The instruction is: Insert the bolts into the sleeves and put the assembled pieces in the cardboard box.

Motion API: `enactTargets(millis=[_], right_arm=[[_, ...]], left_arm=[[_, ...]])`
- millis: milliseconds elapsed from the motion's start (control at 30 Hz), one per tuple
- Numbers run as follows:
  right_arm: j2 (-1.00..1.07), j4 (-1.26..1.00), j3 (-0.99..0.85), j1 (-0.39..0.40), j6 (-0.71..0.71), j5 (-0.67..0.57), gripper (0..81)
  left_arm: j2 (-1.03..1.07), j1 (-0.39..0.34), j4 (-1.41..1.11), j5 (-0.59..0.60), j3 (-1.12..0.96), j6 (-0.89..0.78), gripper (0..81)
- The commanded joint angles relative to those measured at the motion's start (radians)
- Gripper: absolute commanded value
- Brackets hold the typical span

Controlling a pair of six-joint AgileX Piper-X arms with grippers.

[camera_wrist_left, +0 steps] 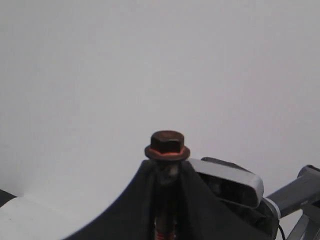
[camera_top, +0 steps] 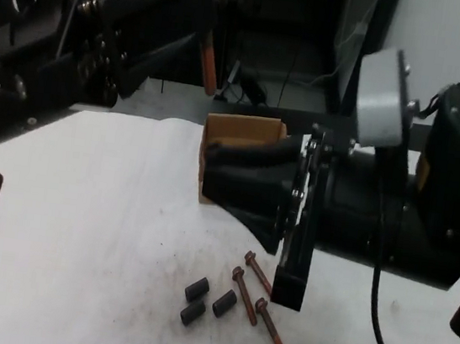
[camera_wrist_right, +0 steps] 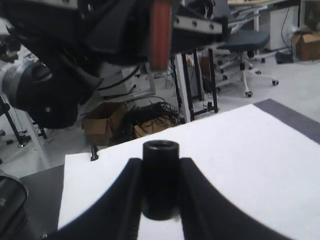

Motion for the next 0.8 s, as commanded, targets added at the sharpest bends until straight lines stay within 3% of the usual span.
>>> enactTargets(millis=[0, 200, 567, 767], right_arm=[[-0.002, -0.087, -0.004, 0.001, 0.003, 0.005, 0.8], [-0.002, -0.153, -0.004, 0.001, 0.003, 0.003, 0.8], [-0.002, -0.032, -0.004, 0.003, -0.011, 0.005, 0.8], [-0.002, -0.056, -0.004, 0.003, -0.039, 0.089, 0.8]], left_arm=[[-0.004, 0.000, -0.017, 0.018, -0.003, 0.034, 0.3], [-0.004, 0.000, -0.017, 0.018, -0.003, 0.090, 0.3], [-0.004, -0.002, -0.017, -0.025, -0.003, 0.090, 0.3], [-0.004, -0.002, -0.017, 0.004, -0.003, 0.085, 0.3]])
